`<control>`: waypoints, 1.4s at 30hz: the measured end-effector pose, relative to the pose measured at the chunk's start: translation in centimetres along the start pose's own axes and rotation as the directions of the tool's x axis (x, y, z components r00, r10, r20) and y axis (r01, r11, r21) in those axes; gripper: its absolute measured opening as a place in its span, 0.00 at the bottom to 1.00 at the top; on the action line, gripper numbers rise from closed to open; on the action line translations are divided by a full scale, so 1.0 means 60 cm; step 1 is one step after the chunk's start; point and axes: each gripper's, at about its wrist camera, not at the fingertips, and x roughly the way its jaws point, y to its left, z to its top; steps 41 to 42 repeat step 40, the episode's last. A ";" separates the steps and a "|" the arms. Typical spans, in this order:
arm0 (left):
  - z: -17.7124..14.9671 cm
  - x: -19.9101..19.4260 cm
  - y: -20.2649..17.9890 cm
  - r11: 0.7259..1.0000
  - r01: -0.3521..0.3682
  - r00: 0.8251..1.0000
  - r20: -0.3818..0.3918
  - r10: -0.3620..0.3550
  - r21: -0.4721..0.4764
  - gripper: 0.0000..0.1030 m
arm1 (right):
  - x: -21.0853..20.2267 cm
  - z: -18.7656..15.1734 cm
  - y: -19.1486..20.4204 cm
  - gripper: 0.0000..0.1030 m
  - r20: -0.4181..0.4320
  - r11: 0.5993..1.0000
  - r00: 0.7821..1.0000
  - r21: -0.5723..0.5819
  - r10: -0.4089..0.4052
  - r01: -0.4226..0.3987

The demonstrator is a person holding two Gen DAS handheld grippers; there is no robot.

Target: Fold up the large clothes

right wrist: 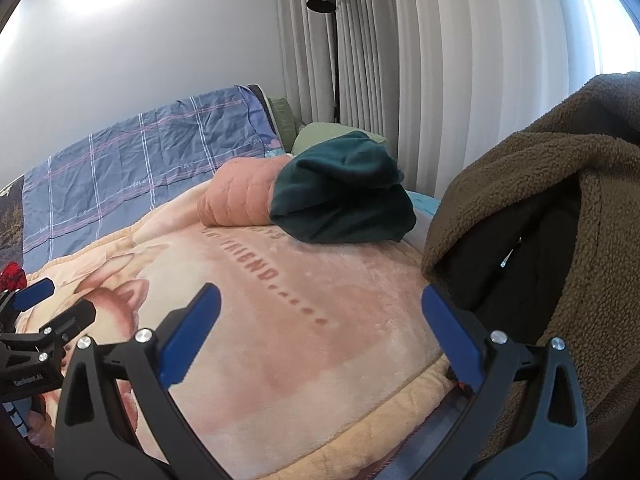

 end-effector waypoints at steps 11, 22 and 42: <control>-0.004 0.011 -0.003 1.000 0.018 1.000 -0.016 -0.018 -0.005 0.99 | 0.014 -0.008 -0.002 0.98 -0.026 1.000 1.000 0.000 0.005 -0.005; -0.001 0.013 -0.009 0.999 0.033 0.999 -0.013 -0.033 -0.005 0.99 | 0.017 -0.015 0.000 0.98 -0.016 1.000 1.000 -0.012 -0.016 0.015; -0.001 0.010 -0.012 1.000 0.031 0.999 -0.017 -0.031 0.003 0.99 | 0.026 -0.015 0.006 0.98 -0.025 1.000 1.000 -0.027 -0.016 0.015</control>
